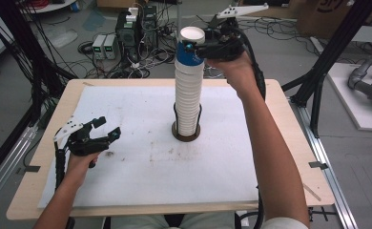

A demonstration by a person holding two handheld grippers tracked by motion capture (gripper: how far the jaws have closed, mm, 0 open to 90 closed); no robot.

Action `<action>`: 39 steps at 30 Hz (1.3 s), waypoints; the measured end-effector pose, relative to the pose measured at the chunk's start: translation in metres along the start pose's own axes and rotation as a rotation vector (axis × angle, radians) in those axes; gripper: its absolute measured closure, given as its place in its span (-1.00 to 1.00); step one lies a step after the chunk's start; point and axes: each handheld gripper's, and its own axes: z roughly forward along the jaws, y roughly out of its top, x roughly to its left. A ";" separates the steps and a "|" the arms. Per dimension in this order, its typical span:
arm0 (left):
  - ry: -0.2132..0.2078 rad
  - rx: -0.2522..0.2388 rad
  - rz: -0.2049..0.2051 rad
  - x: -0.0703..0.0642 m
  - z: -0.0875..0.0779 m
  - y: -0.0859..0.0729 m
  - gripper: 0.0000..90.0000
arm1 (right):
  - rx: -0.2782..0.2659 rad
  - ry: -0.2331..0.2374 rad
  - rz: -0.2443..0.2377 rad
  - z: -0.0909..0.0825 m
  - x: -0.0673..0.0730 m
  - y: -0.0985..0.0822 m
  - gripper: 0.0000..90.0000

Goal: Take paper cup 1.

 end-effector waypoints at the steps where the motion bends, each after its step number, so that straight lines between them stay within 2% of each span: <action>1: -0.002 -0.001 -0.002 0.000 0.000 0.000 -0.64 | 0.000 0.000 0.000 0.000 0.000 0.000 -0.35; 14: -0.013 -0.014 -0.007 -0.001 0.000 0.000 -0.64 | -0.107 -0.010 0.014 -0.024 0.000 0.023 -0.34; 20: -0.029 -0.020 0.001 -0.002 0.000 0.000 -0.64 | -0.165 -0.021 0.004 -0.042 0.003 0.032 -0.34; 27: -0.036 -0.021 0.003 -0.003 0.000 0.001 -0.63 | -0.201 -0.033 0.009 -0.060 0.001 0.033 -0.34; 30: -0.040 -0.022 -0.002 -0.003 0.000 0.000 -0.63 | -0.205 -0.052 -0.005 -0.074 0.002 0.034 -0.34; 33: -0.041 -0.022 -0.002 -0.003 0.000 0.000 -0.63 | -0.215 -0.059 -0.008 -0.081 0.002 0.033 -0.34; 34: -0.046 -0.024 -0.002 -0.003 0.000 0.000 -0.63 | -0.214 -0.069 -0.014 -0.088 0.002 0.031 -0.34; 39: -0.081 -0.039 -0.005 -0.006 0.002 0.000 -0.63 | -0.206 -0.086 -0.013 -0.100 0.002 0.018 -0.34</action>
